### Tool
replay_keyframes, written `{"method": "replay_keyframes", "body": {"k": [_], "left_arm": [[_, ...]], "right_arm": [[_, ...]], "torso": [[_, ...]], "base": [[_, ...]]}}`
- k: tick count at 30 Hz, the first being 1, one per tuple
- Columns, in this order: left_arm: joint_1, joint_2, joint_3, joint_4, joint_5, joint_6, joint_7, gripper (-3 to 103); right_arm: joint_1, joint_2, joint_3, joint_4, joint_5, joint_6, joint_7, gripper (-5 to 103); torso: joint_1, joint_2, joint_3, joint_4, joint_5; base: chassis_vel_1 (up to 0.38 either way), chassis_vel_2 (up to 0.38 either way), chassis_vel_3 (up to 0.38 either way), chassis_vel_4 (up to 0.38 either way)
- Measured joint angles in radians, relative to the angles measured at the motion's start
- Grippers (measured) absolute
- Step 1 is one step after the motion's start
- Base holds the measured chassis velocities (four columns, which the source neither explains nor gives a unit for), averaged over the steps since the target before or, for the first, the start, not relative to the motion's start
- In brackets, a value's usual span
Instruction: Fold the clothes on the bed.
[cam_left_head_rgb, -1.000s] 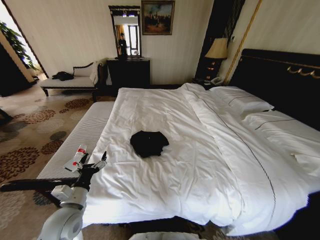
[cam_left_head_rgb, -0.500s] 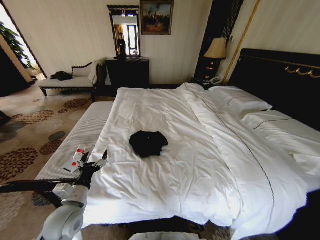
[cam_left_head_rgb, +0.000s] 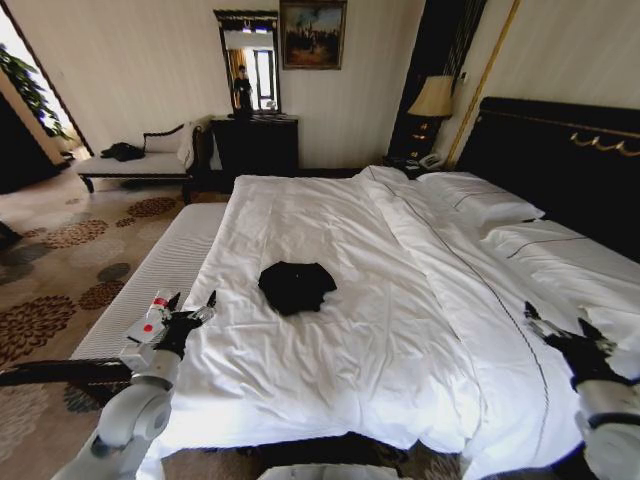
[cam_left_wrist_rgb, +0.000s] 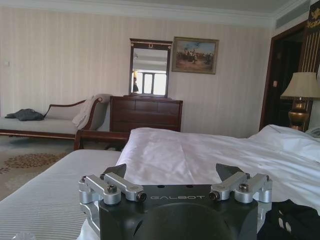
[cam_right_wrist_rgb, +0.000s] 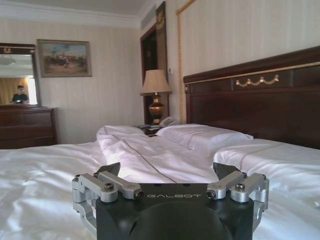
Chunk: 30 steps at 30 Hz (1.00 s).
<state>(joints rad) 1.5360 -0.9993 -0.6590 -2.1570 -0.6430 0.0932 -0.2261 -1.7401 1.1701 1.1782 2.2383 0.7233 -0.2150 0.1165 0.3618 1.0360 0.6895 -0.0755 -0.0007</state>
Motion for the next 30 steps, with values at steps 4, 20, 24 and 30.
{"method": "replay_keyframes", "body": {"k": [4, 20, 24, 30], "left_arm": [[-0.017, 0.006, 0.003, 0.018, -0.014, 0.004, -0.003, 100], [0.001, -0.014, 0.028, 0.028, -0.003, 0.006, 0.006, 100], [0.017, -0.032, 0.030, 0.019, 0.012, 0.001, 0.013, 100], [0.015, -0.018, 0.025, 0.015, 0.009, 0.000, 0.011, 100]], "right_arm": [[0.017, 0.020, -0.068, 0.010, -0.076, 0.005, -0.003, 100], [0.010, 0.066, -0.109, -0.017, -0.111, 0.028, -0.013, 100], [0.006, 0.070, -0.107, -0.016, -0.115, 0.022, -0.018, 100], [0.001, 0.075, -0.107, -0.008, -0.111, 0.021, -0.032, 100]], "torso": [[0.000, 0.000, 0.000, -0.0001, 0.0001], [0.000, 0.000, 0.000, -0.0003, 0.0001], [0.000, 0.000, 0.000, -0.0002, 0.0001], [0.001, 0.000, 0.000, 0.0002, 0.0001]], "base": [[0.000, 0.000, 0.000, 0.000], [-0.022, 0.018, 0.020, -0.021], [-0.137, 0.140, 0.124, -0.128], [-0.104, 0.130, 0.116, -0.112]]}}
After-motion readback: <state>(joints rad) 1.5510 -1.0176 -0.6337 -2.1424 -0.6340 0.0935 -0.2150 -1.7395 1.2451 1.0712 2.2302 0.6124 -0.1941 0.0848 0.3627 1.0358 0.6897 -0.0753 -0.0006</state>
